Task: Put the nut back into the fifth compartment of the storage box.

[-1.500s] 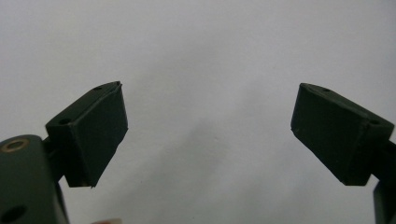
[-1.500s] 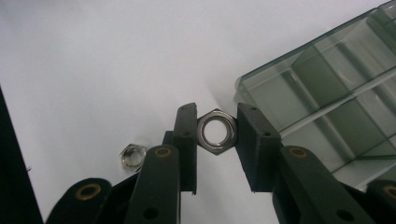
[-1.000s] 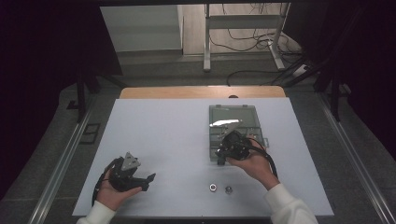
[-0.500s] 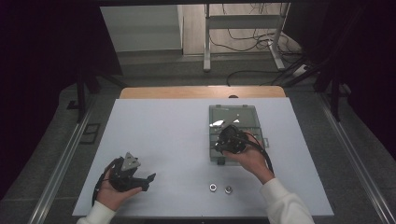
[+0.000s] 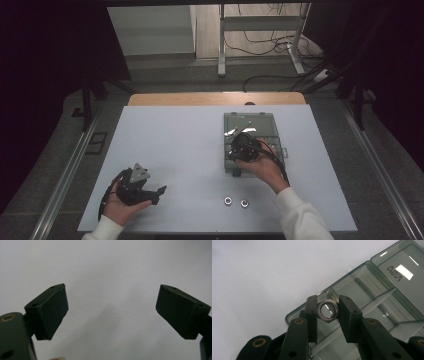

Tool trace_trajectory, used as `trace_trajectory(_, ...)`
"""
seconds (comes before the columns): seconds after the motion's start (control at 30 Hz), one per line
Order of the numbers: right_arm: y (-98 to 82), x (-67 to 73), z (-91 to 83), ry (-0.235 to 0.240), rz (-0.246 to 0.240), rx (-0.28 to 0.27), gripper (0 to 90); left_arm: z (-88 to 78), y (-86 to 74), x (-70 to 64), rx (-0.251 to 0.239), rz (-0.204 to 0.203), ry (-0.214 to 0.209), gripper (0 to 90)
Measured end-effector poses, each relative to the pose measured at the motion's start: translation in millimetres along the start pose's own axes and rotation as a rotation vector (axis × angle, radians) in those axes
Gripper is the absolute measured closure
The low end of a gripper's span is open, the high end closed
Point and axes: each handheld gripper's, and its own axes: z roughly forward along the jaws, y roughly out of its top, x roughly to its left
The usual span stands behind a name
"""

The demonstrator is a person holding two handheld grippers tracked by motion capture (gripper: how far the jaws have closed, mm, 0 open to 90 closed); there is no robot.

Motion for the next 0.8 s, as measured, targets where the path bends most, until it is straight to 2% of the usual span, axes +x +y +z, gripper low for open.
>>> trace_trajectory(0.23, 0.1, 2.1, 12.3, -0.008, -0.01, 0.045, 69.8, -0.5, -0.3, -0.1, -0.001, 0.001, 0.0, 11.3)
trace_trajectory(0.43, -0.8, 1.8, 17.7, -0.008, -0.011, 0.062, 67.8, 0.1, -0.5, 0.4, -0.001, -0.003, -0.001, 11.4)
trace_trajectory(0.47, -0.8, 2.0, 16.9, -0.007, 0.0, 0.057, 65.1, 0.0, -0.4, 0.4, -0.002, -0.005, -0.002, 11.4)
trace_trajectory(0.57, -0.7, 0.0, 11.2, 0.016, 0.012, 0.024, 48.3, -0.4, -0.4, 0.0, -0.007, -0.007, -0.001, 11.4)
trace_trajectory(0.67, -1.4, -1.6, 1.3, 0.019, 0.033, -0.021, 32.8, -1.1, -0.5, 0.5, -0.002, 0.001, 0.001, 11.4)
trace_trajectory(0.8, -3.3, 0.3, -7.5, 0.027, 0.047, -0.042, 23.2, -0.5, -0.5, 0.0, -0.008, -0.007, 0.0, 11.4)
